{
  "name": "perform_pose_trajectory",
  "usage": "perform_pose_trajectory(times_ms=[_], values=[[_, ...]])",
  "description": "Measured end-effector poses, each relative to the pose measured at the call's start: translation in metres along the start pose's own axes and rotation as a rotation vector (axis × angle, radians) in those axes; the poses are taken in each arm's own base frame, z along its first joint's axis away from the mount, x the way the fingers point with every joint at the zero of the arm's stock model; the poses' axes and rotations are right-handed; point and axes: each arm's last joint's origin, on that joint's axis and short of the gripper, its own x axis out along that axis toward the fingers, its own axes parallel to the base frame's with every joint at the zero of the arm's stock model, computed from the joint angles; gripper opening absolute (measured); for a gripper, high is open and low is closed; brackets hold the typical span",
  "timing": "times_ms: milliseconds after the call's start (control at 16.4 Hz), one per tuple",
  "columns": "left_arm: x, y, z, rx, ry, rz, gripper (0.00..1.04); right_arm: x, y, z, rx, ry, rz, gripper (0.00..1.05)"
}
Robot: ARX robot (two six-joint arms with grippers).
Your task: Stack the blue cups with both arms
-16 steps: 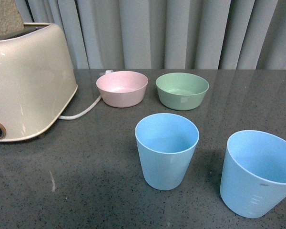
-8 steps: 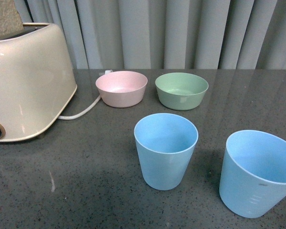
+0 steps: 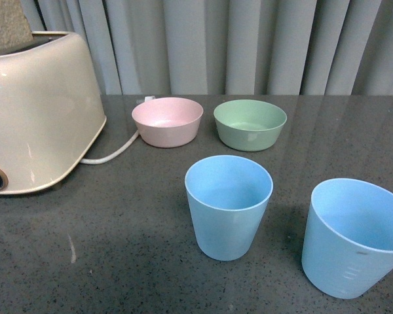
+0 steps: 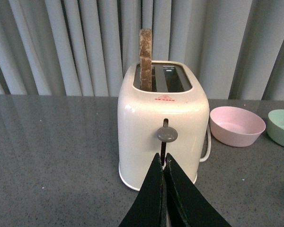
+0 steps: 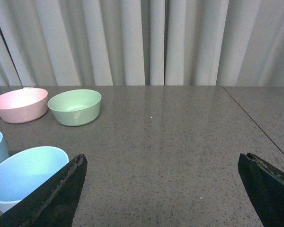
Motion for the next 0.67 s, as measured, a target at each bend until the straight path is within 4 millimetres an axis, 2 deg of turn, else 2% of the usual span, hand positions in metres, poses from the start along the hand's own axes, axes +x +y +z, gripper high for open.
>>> perform_pose_trajectory(times_ms=[427,670], values=[[-0.016,-0.021,-0.028,0.003,0.001,-0.014,0.01,0.000,0.000,0.000,0.000,0.000,0.000,0.98],[-0.022,-0.020,-0.036,0.003,0.000,0.009,0.01,0.000,0.000,0.000,0.000,0.000,0.000,0.98]])
